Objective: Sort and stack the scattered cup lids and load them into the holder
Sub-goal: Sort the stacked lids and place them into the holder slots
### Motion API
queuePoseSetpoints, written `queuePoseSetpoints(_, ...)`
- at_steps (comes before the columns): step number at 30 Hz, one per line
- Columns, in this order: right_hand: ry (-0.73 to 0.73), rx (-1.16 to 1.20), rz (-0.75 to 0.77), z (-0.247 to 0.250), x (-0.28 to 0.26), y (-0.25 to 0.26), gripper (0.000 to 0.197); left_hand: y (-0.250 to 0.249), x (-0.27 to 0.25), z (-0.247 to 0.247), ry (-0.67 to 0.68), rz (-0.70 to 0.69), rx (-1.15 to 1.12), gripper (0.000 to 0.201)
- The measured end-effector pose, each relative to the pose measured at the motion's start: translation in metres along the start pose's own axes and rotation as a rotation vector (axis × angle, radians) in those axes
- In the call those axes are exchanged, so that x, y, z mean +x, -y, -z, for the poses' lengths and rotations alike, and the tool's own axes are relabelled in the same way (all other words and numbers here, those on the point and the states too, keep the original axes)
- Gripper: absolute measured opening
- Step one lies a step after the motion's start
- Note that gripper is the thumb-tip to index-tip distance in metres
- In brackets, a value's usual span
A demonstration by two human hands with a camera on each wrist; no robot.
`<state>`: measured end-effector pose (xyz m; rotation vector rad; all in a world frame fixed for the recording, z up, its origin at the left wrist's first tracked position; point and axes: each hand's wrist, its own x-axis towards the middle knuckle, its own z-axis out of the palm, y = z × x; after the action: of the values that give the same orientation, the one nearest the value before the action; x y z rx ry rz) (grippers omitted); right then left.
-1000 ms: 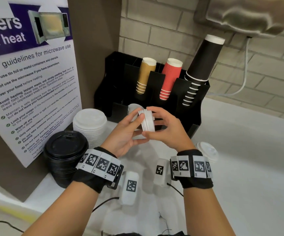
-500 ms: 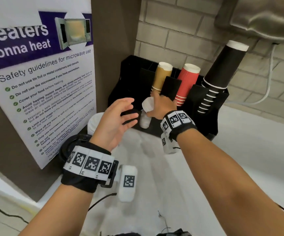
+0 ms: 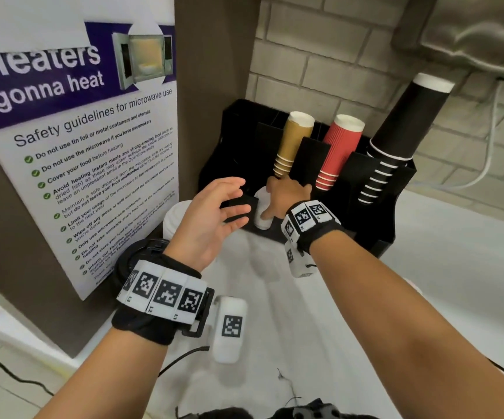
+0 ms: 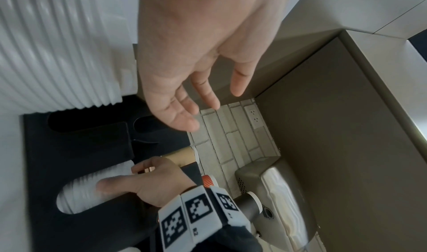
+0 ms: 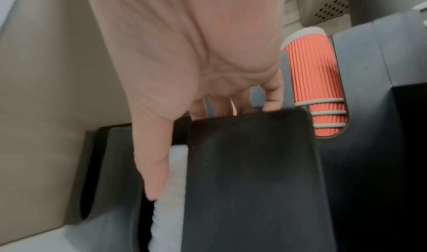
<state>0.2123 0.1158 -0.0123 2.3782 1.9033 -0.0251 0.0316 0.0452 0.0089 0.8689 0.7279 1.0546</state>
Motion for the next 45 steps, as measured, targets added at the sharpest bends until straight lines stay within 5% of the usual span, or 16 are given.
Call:
queuePoseSetpoints(11, 0.126, -0.134, 0.010, -0.001, -0.009, 0.004, 0.069, -0.001, 0.000, 0.003, -0.004, -0.003, -0.013, 0.017)
queuePoseSetpoints(20, 0.071, -0.024, 0.066, -0.004, -0.015, 0.006, 0.072, 0.000, -0.004, 0.009, -0.019, -0.001, -0.008, 0.016)
queuePoseSetpoints(25, -0.064, 0.224, 0.037, 0.004, -0.031, -0.007, 0.070, 0.001, -0.005, 0.005, -0.002, -0.008, -0.006, 0.016)
queuePoseSetpoints(31, -0.284, 0.610, -0.193, 0.004, -0.090, -0.056, 0.063, 0.010, -0.005, -0.005, 0.080, 0.007, 0.023, 0.017)
queuePoseSetpoints(38, -0.082, 0.564, -0.642, -0.036, -0.169, -0.143, 0.081, 0.033, -0.006, -0.009, 0.115, 0.080, 0.073, 0.016)
queuePoseSetpoints(45, -0.072, 0.735, -0.700, -0.065, -0.184, -0.173, 0.088, 0.049, -0.005, -0.018, 0.158, 0.111, 0.103, 0.019)
